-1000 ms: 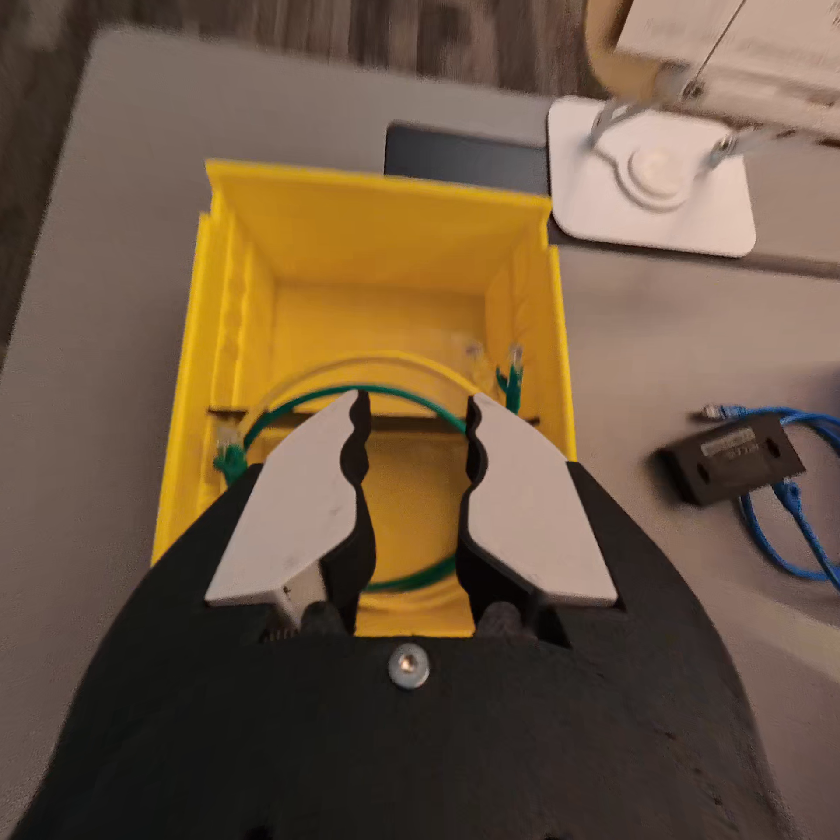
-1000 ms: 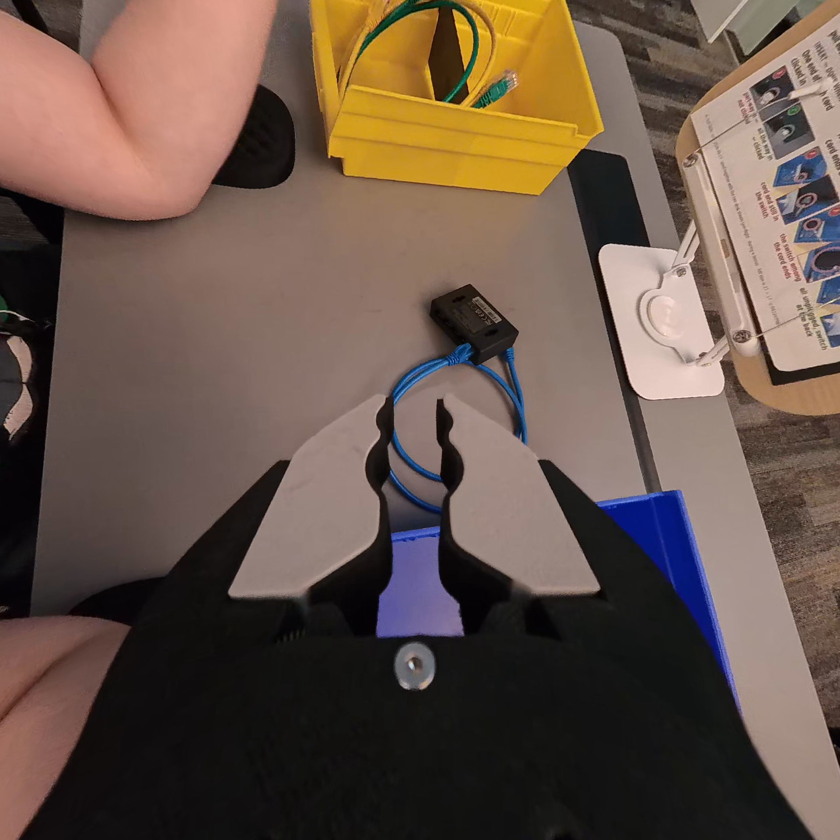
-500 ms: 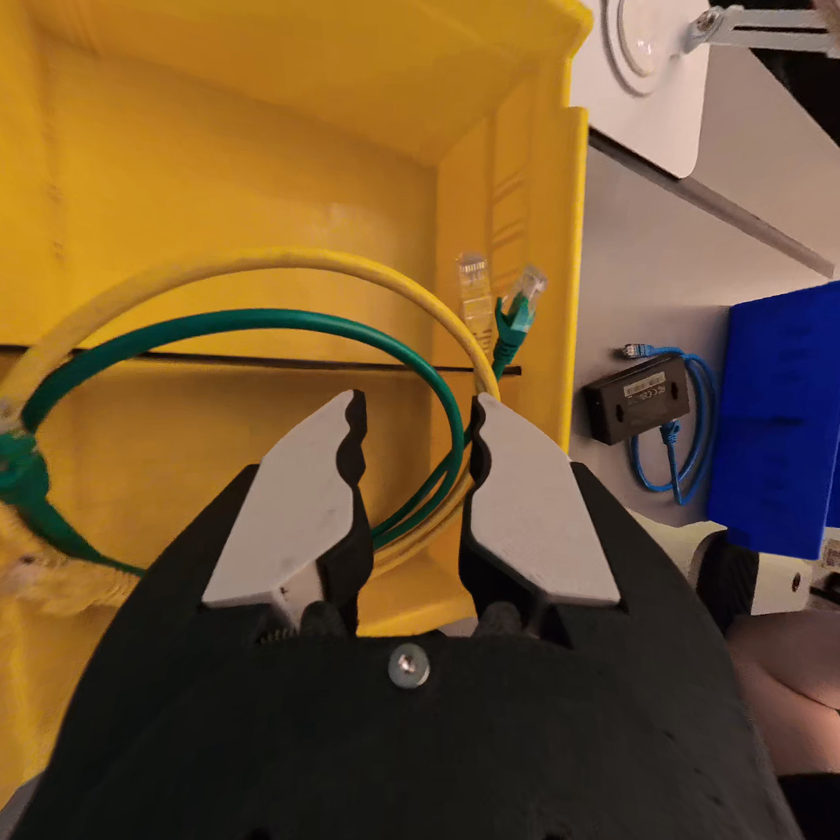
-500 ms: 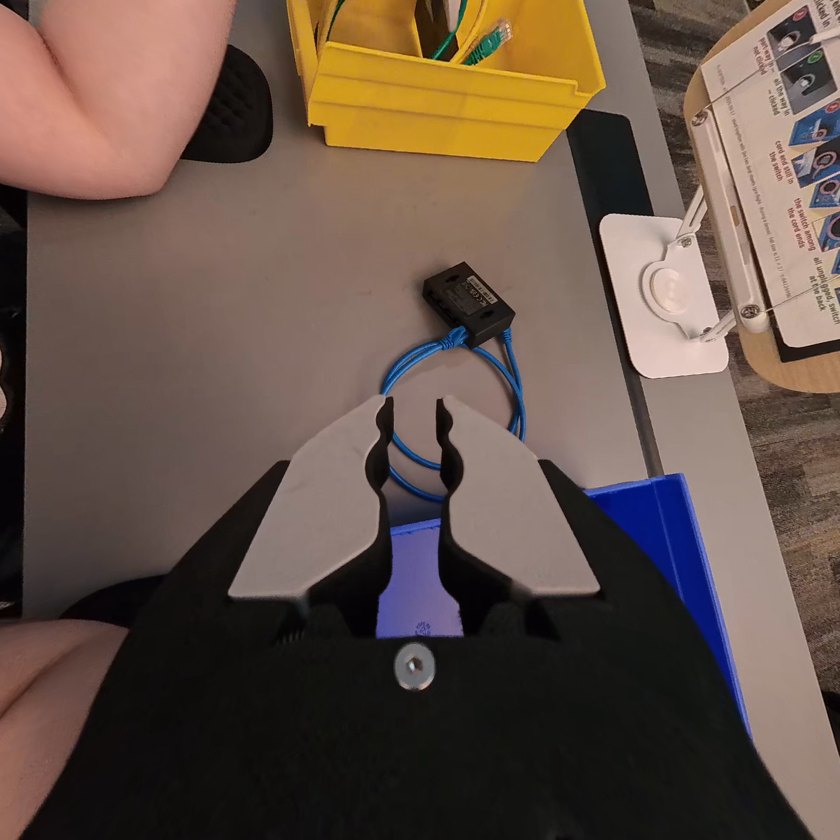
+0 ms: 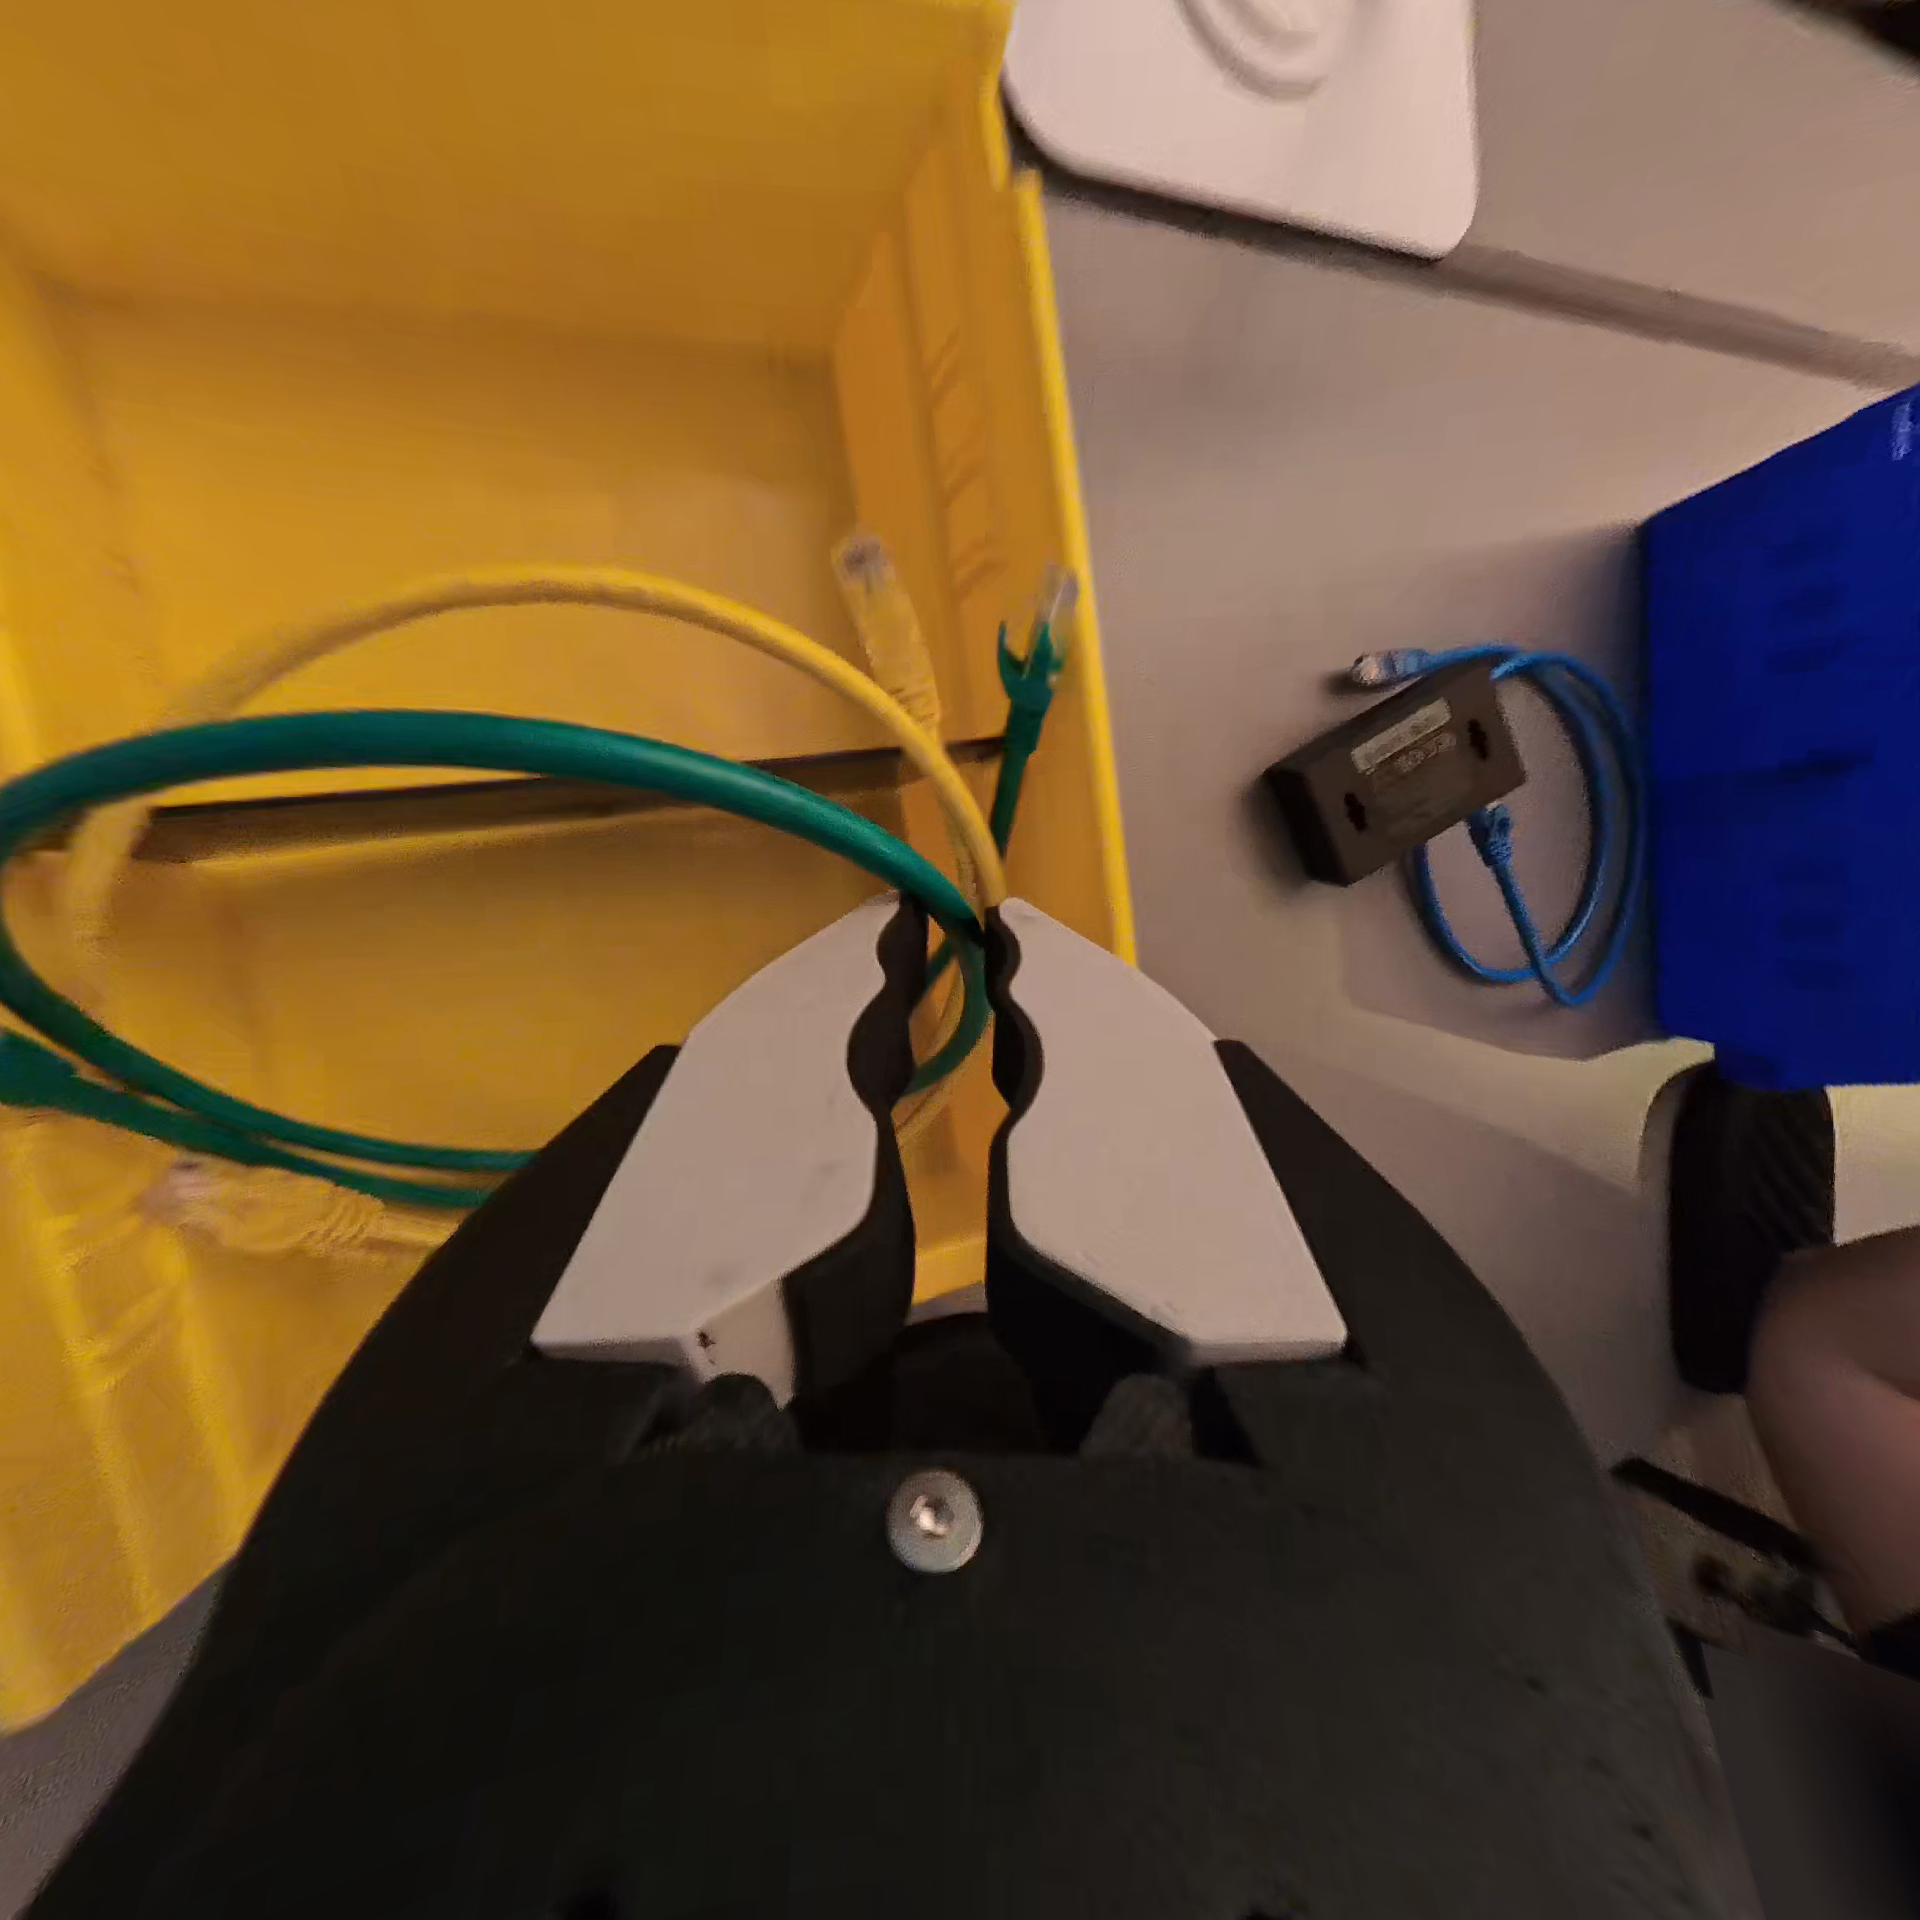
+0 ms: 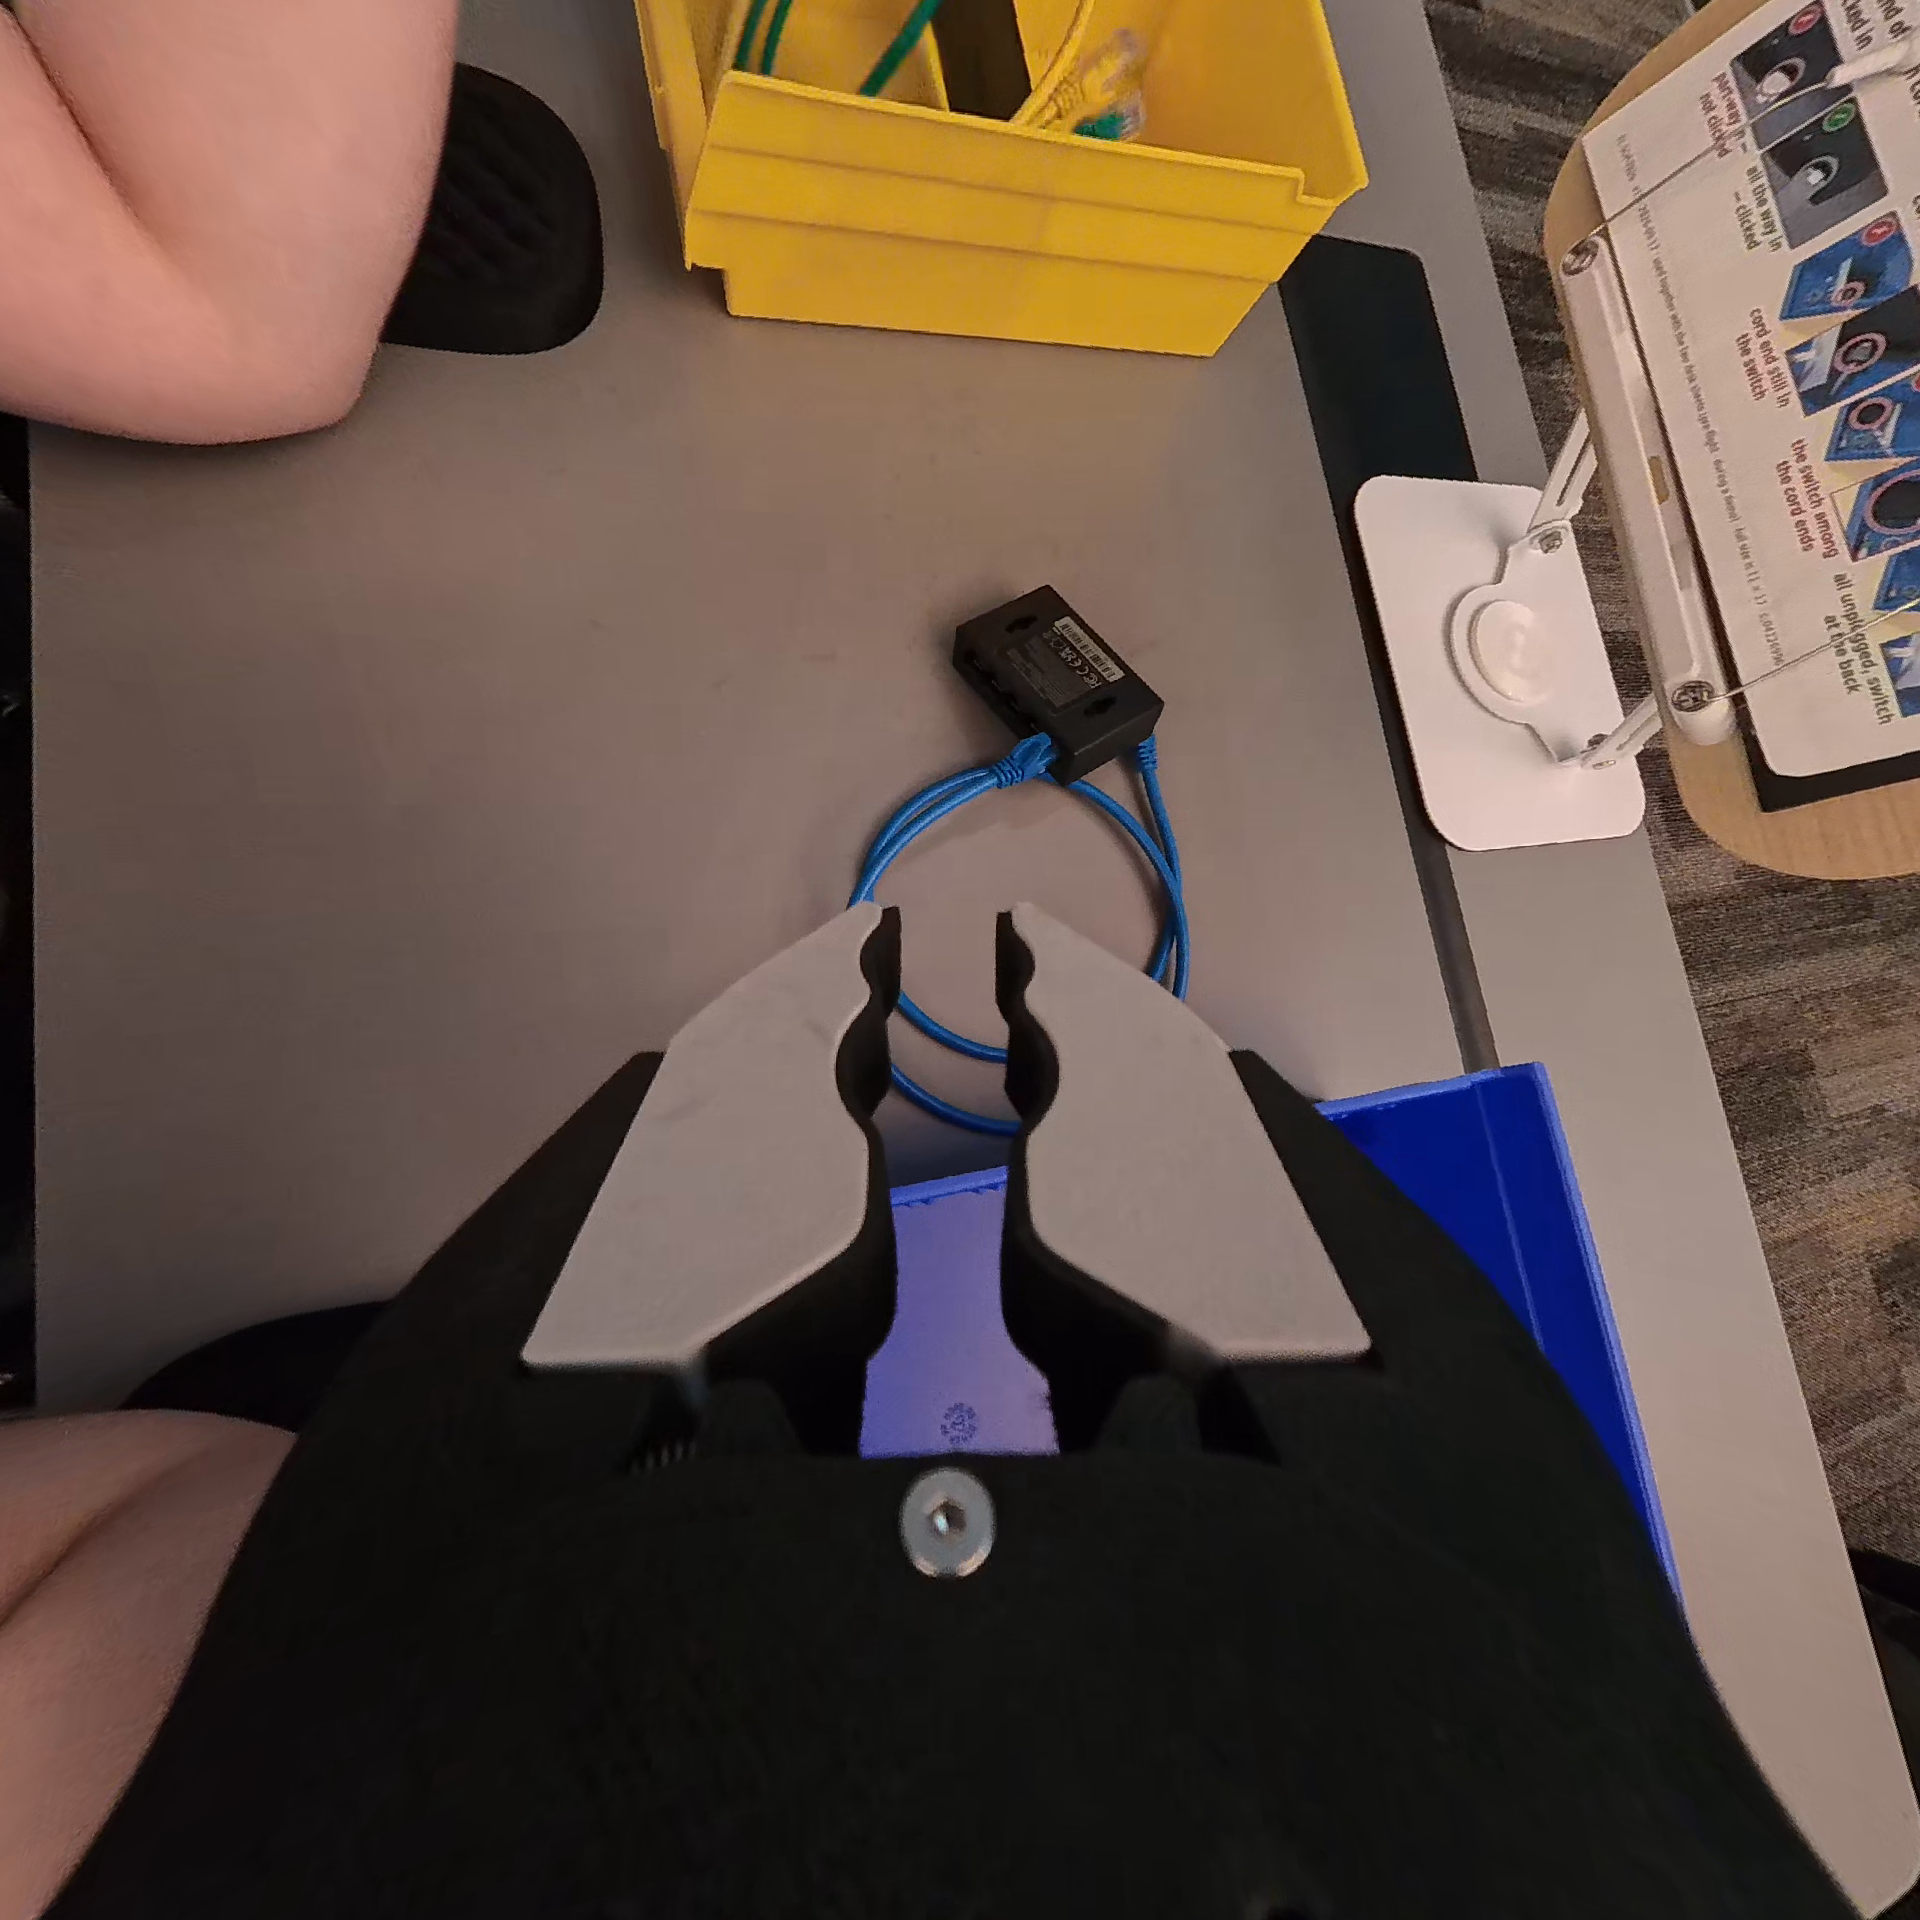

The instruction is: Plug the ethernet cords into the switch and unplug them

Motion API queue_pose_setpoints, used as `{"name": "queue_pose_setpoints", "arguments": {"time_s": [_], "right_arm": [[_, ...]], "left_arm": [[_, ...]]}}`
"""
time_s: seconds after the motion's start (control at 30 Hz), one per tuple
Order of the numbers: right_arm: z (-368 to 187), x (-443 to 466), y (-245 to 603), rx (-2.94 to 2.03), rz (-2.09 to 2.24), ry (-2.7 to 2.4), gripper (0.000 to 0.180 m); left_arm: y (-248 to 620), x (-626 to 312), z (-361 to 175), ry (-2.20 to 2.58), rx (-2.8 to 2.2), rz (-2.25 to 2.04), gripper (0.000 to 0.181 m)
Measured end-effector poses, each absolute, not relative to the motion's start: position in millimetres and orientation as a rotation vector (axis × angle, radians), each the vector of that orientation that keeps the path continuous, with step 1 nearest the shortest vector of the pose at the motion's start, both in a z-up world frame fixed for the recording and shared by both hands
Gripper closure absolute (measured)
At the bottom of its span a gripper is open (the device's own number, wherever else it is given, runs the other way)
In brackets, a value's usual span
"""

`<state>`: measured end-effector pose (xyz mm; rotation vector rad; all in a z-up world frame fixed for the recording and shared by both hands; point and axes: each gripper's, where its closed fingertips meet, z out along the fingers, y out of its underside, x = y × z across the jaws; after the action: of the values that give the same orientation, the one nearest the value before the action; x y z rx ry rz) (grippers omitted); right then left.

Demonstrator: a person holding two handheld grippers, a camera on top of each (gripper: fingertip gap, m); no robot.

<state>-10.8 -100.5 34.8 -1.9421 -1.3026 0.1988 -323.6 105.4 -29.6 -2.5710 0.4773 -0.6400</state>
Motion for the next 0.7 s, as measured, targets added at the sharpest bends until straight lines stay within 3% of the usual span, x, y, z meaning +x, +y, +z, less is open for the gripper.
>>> {"name": "queue_pose_setpoints", "arguments": {"time_s": [0.4,0.53,0.7], "right_arm": [[37.1,-11.0,-100.3,-1.932,0.178,-1.299,0.162],[36.6,-9.1,-98.6,-1.94,0.164,-1.291,0.162],[37.8,-9.8,-100.1,-1.931,0.163,-1.297,0.162]], "left_arm": [[74.1,-343.5,100.8,0.47,-2.007,-0.206,0.173],[72.2,-343.0,122.0,0.575,-1.853,0.056,0.173],[89.8,-335.9,104.7,0.845,-1.702,0.545,0.176]]}}
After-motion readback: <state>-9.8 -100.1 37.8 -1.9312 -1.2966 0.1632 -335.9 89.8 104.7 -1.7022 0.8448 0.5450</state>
